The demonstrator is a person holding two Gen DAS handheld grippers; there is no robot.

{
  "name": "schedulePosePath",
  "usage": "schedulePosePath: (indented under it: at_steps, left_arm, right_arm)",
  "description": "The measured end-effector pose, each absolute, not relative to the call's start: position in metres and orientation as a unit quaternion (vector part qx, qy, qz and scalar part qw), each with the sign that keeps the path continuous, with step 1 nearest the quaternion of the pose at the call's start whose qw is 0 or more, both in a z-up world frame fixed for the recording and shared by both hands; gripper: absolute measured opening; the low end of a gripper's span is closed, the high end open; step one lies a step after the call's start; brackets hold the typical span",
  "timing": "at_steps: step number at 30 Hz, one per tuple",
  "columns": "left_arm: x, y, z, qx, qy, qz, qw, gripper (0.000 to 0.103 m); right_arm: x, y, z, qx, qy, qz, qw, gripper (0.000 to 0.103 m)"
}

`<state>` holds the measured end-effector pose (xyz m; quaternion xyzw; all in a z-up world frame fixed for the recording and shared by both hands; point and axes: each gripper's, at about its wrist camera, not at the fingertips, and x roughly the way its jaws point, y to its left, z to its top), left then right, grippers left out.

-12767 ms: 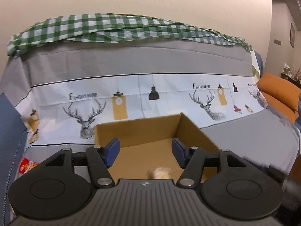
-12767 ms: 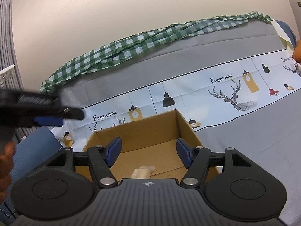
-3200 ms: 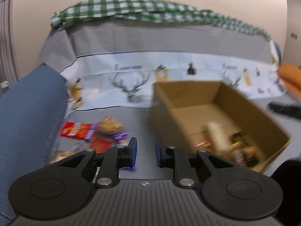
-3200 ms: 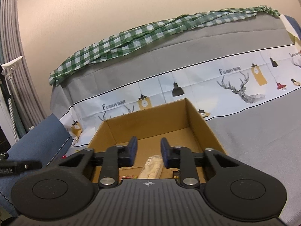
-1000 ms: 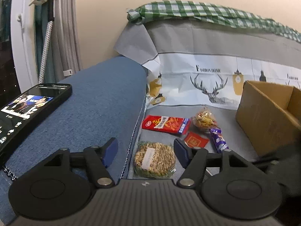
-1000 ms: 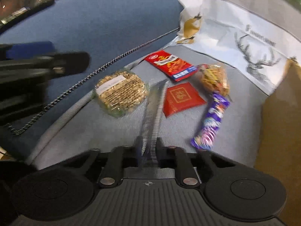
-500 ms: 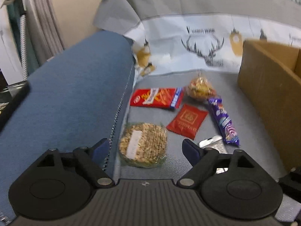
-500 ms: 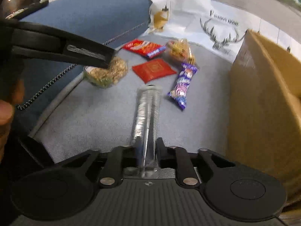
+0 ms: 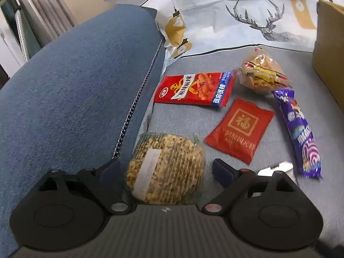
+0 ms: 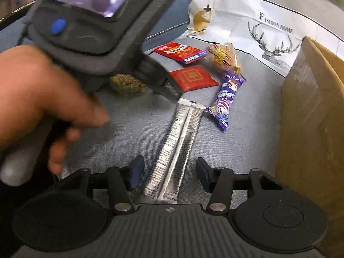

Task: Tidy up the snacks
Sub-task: 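Grasp the silver stick pack with the right tool while the left tool grasps the round peanut cake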

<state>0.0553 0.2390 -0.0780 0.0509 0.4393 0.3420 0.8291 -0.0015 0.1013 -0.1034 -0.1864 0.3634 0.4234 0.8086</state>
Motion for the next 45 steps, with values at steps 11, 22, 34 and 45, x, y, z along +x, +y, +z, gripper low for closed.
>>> schedulePosePath:
  at_steps: [11, 22, 34, 45]
  left_arm:
    - [0.035, 0.247, -0.064, 0.015, 0.441, 0.302, 0.845, 0.053]
    - [-0.009, 0.227, -0.019, -0.031, 0.374, 0.245, 0.894, 0.025]
    - [-0.053, 0.248, -0.02, -0.267, 0.353, 0.161, 0.882, 0.032]
    - [-0.053, 0.248, -0.024, -0.214, 0.384, 0.26, 0.86, 0.07]
  right_arm:
    - [-0.009, 0.079, -0.094, -0.176, 0.365, 0.429, 0.807, 0.023]
    - [-0.021, 0.055, -0.088, -0.15, 0.366, 0.409, 0.822, 0.022]
    - [-0.016, 0.046, -0.093, -0.131, 0.364, 0.387, 0.837, 0.023]
    - [-0.012, 0.048, -0.098, -0.122, 0.371, 0.386, 0.836, 0.029]
